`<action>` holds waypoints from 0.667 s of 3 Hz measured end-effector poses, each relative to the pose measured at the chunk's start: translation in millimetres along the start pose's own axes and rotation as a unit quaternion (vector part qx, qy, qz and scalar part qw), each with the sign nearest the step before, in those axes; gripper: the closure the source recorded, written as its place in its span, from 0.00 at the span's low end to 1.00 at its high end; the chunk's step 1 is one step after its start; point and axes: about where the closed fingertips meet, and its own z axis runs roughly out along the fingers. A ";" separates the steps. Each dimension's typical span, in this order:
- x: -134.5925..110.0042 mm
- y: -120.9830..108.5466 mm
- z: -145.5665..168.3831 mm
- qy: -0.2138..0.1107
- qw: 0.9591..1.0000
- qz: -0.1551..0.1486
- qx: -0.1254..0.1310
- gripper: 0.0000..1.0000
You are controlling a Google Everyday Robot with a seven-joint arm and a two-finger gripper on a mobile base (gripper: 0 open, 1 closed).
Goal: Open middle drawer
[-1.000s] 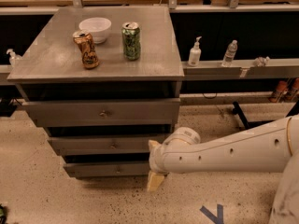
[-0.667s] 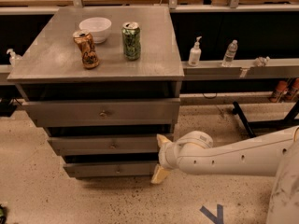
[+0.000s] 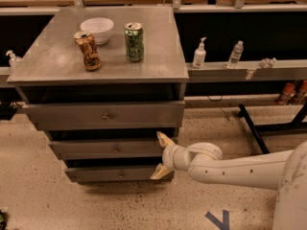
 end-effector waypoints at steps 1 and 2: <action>-34.8 10.9 51.3 -0.046 0.998 -0.049 -0.017 0.00; -44.6 11.1 65.2 -0.050 0.996 -0.066 -0.022 0.00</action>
Offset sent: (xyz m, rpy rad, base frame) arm 0.0192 0.0965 -0.0230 -0.0181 -0.0859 0.1934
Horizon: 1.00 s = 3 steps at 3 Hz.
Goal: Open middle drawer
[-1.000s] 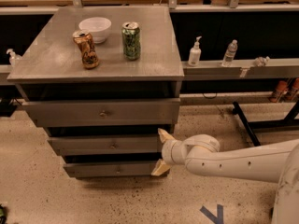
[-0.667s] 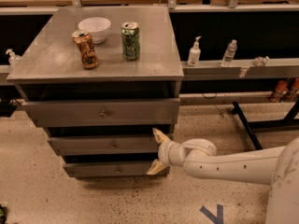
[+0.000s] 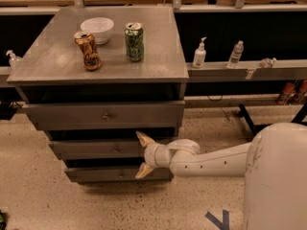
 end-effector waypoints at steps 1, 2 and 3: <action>4.1 -10.0 14.7 0.021 1.000 -0.006 -0.009 0.00; 13.3 -23.2 30.2 0.058 0.998 -0.010 -0.024 0.00; 21.3 -22.0 51.2 0.086 0.995 -0.006 -0.046 0.00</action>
Offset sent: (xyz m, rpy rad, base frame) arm 0.0666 0.0155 -0.0235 -0.2549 0.0626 -0.0729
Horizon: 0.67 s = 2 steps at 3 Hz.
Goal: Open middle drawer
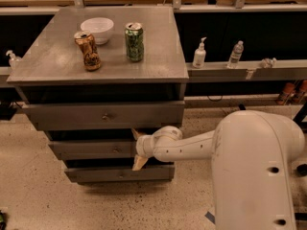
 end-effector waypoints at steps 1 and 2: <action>3.1 10.6 22.5 0.026 0.999 0.004 -0.029 0.20; 3.0 17.4 27.3 0.043 0.998 -0.002 -0.046 0.29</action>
Offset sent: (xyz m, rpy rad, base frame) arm -0.0021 0.0124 -0.0346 -0.1584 0.0949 0.0047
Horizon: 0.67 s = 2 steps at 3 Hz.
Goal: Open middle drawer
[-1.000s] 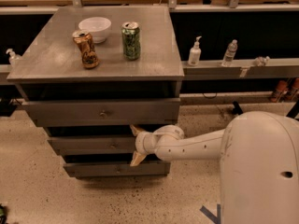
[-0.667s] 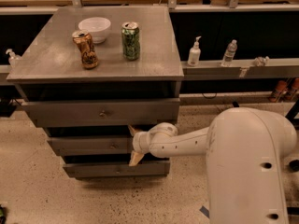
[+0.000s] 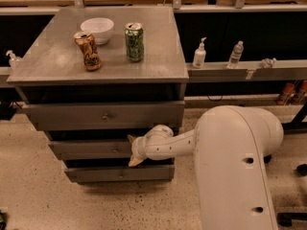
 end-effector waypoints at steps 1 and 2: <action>-4.3 16.6 1.9 0.012 1.000 -0.009 -0.024 0.44; -7.3 25.0 0.6 0.014 0.999 -0.012 -0.033 0.44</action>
Offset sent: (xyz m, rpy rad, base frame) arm -0.0786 -0.0080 -0.0112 0.0050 0.1408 0.1057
